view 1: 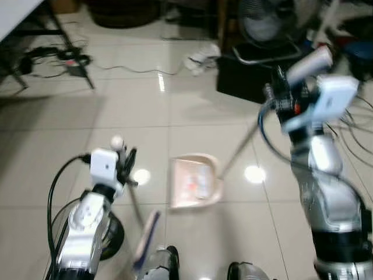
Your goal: Sweep floor
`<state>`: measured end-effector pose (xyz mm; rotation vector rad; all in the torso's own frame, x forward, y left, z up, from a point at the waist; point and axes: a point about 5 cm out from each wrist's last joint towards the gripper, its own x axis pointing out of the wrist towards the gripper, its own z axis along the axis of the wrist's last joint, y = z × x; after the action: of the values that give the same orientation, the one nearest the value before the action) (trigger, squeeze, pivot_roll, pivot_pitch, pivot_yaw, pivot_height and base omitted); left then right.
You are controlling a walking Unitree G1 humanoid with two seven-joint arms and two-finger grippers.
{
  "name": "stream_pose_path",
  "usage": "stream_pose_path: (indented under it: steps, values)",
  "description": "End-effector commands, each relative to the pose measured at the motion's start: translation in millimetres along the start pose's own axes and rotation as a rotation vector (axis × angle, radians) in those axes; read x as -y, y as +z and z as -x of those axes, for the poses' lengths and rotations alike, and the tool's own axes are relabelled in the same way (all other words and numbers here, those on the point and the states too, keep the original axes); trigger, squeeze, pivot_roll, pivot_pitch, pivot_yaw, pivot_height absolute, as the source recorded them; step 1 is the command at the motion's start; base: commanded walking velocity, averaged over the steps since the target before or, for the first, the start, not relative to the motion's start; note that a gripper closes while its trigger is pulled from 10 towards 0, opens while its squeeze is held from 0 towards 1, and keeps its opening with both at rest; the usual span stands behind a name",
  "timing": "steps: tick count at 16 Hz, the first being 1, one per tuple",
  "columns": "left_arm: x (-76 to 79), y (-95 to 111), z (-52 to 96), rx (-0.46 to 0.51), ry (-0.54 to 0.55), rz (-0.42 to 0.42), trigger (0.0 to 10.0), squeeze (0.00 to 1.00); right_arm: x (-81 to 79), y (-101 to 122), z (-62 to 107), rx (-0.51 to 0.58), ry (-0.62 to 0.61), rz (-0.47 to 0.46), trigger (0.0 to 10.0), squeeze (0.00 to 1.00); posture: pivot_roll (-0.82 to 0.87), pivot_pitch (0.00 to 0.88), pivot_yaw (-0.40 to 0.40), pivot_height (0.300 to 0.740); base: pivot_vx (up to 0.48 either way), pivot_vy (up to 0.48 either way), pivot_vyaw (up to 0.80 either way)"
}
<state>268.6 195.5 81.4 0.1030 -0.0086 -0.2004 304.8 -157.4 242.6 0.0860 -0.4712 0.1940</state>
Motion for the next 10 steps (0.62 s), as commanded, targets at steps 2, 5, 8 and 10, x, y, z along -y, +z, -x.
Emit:
stream_pose_path:
  steps: [2, 5, 8, 10]
  values:
    - [-4.1, -4.3, 8.7, -0.023, 0.028, -0.009, 10.0, 0.0, -7.7, 31.1, -14.8, 0.087, 0.045, -0.037, 10.0, 0.0, -0.02, 0.044, 0.073, 0.74, 0.0, 0.0, 0.78]
    - [-0.3, -2.8, 17.1, -0.029, 0.026, -0.004, 10.0, 0.0, -12.0, 45.6, -28.3, 0.101, 0.066, -0.096, 10.0, 0.0, -0.02, 0.041, 0.061, 0.74, 0.0, 0.0, 0.77]
    - [-0.4, 4.6, 18.7, -0.026, 0.031, -0.04, 10.0, 0.0, -13.7, 47.5, -32.7, 0.082, 0.049, -0.143, 10.0, 0.0, 0.0, 0.038, 0.05, 0.74, 0.0, 0.0, 0.75]
    - [0.7, 14.6, 15.7, 0.009, 0.028, -0.055, 10.0, 0.0, -15.8, 47.2, -35.9, 0.08, 0.04, -0.175, 10.0, 0.0, 0.01, 0.038, 0.051, 0.74, 0.0, 0.0, 0.76]
